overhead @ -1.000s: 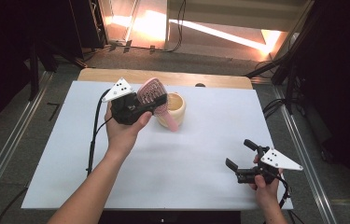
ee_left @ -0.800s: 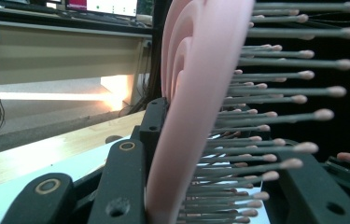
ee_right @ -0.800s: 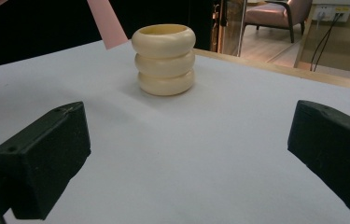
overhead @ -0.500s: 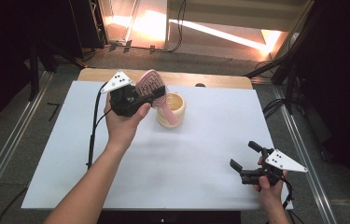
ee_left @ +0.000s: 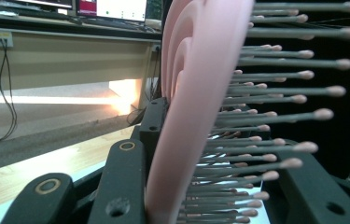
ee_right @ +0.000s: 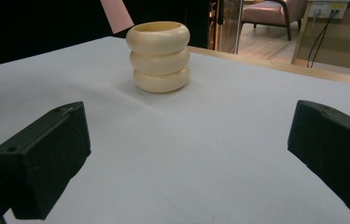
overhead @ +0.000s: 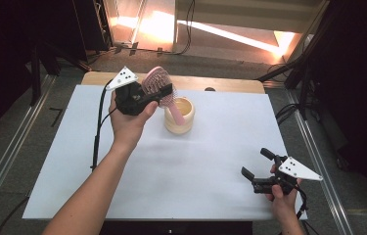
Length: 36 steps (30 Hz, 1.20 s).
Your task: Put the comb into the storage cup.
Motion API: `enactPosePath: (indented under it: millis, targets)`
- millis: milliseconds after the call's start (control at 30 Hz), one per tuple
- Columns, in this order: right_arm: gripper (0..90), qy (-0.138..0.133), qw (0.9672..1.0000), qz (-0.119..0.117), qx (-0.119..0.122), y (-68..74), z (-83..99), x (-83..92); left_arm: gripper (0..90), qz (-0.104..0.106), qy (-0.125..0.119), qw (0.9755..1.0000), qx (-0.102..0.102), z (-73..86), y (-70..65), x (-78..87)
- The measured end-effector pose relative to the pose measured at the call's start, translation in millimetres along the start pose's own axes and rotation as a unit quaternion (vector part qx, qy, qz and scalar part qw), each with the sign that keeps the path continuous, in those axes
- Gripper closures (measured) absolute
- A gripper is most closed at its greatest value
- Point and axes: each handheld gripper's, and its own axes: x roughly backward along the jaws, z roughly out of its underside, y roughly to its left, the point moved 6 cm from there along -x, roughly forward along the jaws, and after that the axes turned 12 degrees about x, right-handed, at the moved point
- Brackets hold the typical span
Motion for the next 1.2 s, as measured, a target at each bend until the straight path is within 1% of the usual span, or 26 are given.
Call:
enactPosePath:
  millis: [267,433,767,1200]
  targets:
    - [0.0,-0.001,1.0,-0.001,0.002,-0.3,0.0,0.3,63.5,-0.003,-0.001,1.0,-0.002,-5.3,2.3,-3.7]
    - [0.0,-0.002,1.0,0.001,0.003,-1.0,0.1,0.8,63.5,-0.002,-0.006,1.0,0.001,-9.3,4.2,-5.8]
    - [0.0,-0.001,1.0,0.003,0.0,-1.8,0.5,1.4,63.5,-0.008,-0.009,0.9999,-0.003,-15.7,7.7,-11.4]
    - [0.0,-0.003,1.0,0.003,0.0,-2.7,0.2,2.1,63.5,-0.022,-0.016,0.9996,-0.005,-18.6,16.1,-17.6]
